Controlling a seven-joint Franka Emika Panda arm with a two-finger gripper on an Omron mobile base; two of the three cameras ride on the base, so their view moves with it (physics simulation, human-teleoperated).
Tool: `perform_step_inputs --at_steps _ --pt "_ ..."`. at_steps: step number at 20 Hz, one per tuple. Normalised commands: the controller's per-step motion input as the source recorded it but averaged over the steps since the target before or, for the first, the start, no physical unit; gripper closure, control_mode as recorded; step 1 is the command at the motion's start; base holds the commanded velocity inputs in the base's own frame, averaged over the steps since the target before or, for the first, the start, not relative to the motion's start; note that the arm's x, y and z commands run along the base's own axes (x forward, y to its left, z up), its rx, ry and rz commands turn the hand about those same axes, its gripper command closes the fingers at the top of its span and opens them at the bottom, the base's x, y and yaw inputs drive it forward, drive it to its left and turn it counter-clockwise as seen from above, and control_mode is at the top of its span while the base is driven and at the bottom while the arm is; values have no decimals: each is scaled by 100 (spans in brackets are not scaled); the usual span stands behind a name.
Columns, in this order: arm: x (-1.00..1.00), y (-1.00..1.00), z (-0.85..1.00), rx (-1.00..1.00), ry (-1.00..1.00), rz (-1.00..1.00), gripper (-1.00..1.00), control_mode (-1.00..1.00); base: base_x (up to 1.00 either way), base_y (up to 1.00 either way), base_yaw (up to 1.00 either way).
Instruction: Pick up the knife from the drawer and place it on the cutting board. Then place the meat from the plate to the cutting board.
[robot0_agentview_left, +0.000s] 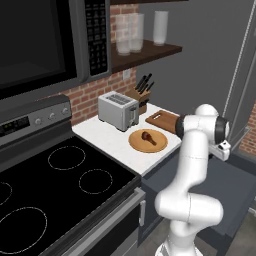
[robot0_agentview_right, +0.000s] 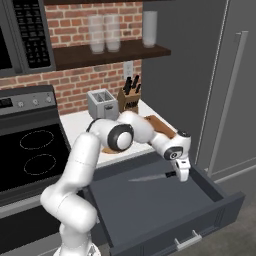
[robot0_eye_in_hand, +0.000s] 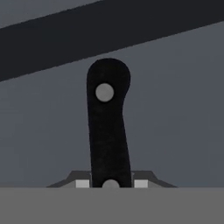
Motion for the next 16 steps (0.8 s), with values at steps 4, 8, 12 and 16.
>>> perform_step_inputs --at_steps 4,8,12,16 --pt "-22 0 100 2 0 -34 100 -100 0 0 0" --pt "-29 2 87 0 0 -35 100 -100 0 0 0" --pt "-5 8 91 0 0 -36 100 -100 0 0 0" --pt "0 1 100 0 0 -33 100 -100 0 0 0"
